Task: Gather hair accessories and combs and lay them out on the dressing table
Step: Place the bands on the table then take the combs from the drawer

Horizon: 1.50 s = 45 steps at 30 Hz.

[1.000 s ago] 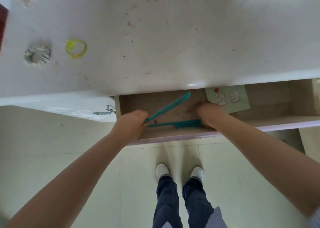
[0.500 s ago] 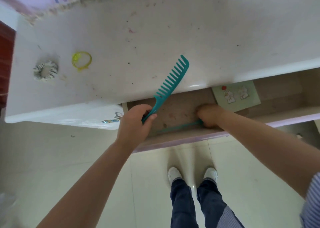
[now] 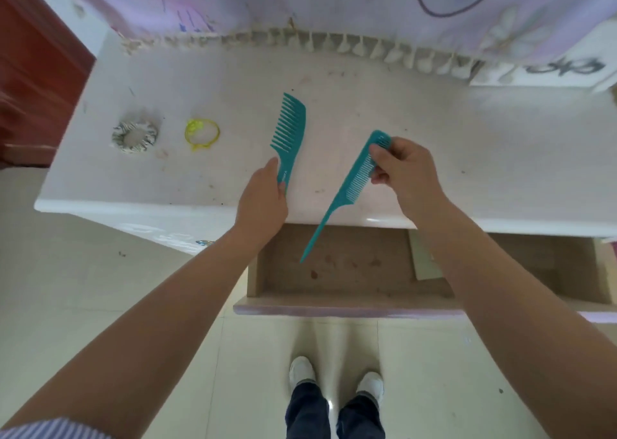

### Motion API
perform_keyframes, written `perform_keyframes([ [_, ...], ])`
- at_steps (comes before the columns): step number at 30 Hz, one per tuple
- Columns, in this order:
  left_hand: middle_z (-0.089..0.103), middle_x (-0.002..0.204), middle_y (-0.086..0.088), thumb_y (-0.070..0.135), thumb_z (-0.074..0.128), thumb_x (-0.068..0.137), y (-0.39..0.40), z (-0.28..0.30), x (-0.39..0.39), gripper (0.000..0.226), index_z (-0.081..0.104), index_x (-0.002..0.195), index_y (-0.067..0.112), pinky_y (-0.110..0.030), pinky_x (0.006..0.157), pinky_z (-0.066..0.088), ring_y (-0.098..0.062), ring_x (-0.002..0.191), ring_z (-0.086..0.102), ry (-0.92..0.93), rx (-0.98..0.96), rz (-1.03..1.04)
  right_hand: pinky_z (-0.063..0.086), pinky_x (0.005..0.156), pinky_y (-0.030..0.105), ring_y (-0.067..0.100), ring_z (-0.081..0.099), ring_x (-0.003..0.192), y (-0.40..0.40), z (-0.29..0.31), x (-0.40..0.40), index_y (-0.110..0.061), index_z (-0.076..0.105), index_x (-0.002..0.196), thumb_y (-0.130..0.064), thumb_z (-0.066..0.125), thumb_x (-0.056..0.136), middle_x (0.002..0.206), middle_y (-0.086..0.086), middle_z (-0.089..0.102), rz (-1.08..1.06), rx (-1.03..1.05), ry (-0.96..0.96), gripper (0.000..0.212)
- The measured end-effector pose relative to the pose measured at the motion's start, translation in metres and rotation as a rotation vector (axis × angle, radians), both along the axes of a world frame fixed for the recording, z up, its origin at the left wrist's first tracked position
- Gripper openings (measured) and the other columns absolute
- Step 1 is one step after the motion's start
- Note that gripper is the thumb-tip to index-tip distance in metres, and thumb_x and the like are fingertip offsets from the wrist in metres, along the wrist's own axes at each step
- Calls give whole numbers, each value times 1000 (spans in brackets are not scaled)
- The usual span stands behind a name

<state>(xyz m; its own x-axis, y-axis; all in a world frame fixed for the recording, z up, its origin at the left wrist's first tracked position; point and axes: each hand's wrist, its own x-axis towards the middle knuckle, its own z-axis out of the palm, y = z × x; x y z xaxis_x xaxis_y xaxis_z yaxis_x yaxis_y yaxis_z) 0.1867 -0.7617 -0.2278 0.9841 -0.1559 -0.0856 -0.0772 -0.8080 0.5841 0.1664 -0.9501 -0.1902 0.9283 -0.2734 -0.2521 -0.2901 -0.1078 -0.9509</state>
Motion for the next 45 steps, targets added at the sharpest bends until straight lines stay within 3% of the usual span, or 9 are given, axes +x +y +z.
perform_keyframes([
  [3, 46, 119, -27, -8, 41, 88, 0, -1, 10, 43, 39, 130, 0, -33, 88, 40, -36, 105, 49, 3, -33, 22, 34, 35, 4, 0, 47, 35, 17, -4, 45, -9, 48, 71, -10, 45, 95, 54, 2, 42, 205, -387, 92, 25],
  [10, 67, 101, -23, -4, 62, 75, 21, -11, 8, 24, 65, 99, -4, -45, 77, 51, -40, 95, 61, -186, 219, -87, 41, 88, 36, 35, 54, 110, 51, -42, 93, 2, 57, 112, -13, 47, 93, 116, 23, 62, 134, -798, 65, 27],
  [14, 73, 93, -19, 8, 50, 74, 37, -13, 10, 26, 69, 87, -3, -42, 77, 56, -33, 89, 69, -267, 260, -231, 40, 91, 44, 37, 46, 114, 57, -61, 102, 1, 52, 115, -15, 43, 93, 121, 23, 55, -20, -1002, 26, 28],
  [24, 65, 119, -20, 24, 54, 77, 37, -29, 18, 48, 59, 115, -4, -49, 90, 49, -33, 111, 62, -206, 443, -301, 15, 112, 56, 31, 37, 123, 69, -72, 124, -3, 51, 118, -10, 38, 92, 130, 17, 46, -180, -1024, 173, 30],
  [33, 13, 155, -17, 30, 35, 97, 34, -31, 15, 57, 15, 144, 5, -44, 118, 7, -29, 144, 8, -39, 415, -230, 28, 110, 39, 29, 42, 127, 38, -61, 65, 1, 47, 126, -18, 42, 94, 136, 18, 48, 104, -925, 44, 37],
  [37, 42, 136, -34, 18, 49, 89, 9, -15, -20, 47, 44, 128, -7, -55, 107, 31, -48, 131, 34, -303, 275, -270, 31, 110, 50, 36, 42, 131, 2, -62, -42, 0, 51, 127, -21, 47, 92, 140, 21, 48, 308, -1129, -6, 41],
  [40, 70, 103, -26, 14, 44, 78, -33, -18, -73, 35, 60, 105, 0, -41, 87, 48, -33, 106, 51, -488, 25, -556, 48, 93, 54, 43, 60, 110, -41, -66, -115, 7, 67, 104, -18, 47, 82, 115, 30, 64, 286, -1156, -154, 39],
  [42, 72, 96, -18, 11, 45, 78, -69, -24, -103, 31, 67, 97, 1, -33, 76, 56, -29, 93, 61, -263, -69, -701, 51, 89, 46, 42, 59, 106, -78, -74, -142, 7, 68, 98, -14, 47, 76, 110, 33, 64, 302, -1158, -71, 37],
  [45, 55, 126, -20, 10, 43, 91, -125, -42, -123, 34, 50, 123, 1, -35, 97, 42, -30, 117, 49, 298, 31, -578, 49, 92, 45, 44, 52, 113, -125, -90, -139, 5, 55, 118, -8, 54, 82, 126, 31, 52, 366, -1042, 453, 38],
])
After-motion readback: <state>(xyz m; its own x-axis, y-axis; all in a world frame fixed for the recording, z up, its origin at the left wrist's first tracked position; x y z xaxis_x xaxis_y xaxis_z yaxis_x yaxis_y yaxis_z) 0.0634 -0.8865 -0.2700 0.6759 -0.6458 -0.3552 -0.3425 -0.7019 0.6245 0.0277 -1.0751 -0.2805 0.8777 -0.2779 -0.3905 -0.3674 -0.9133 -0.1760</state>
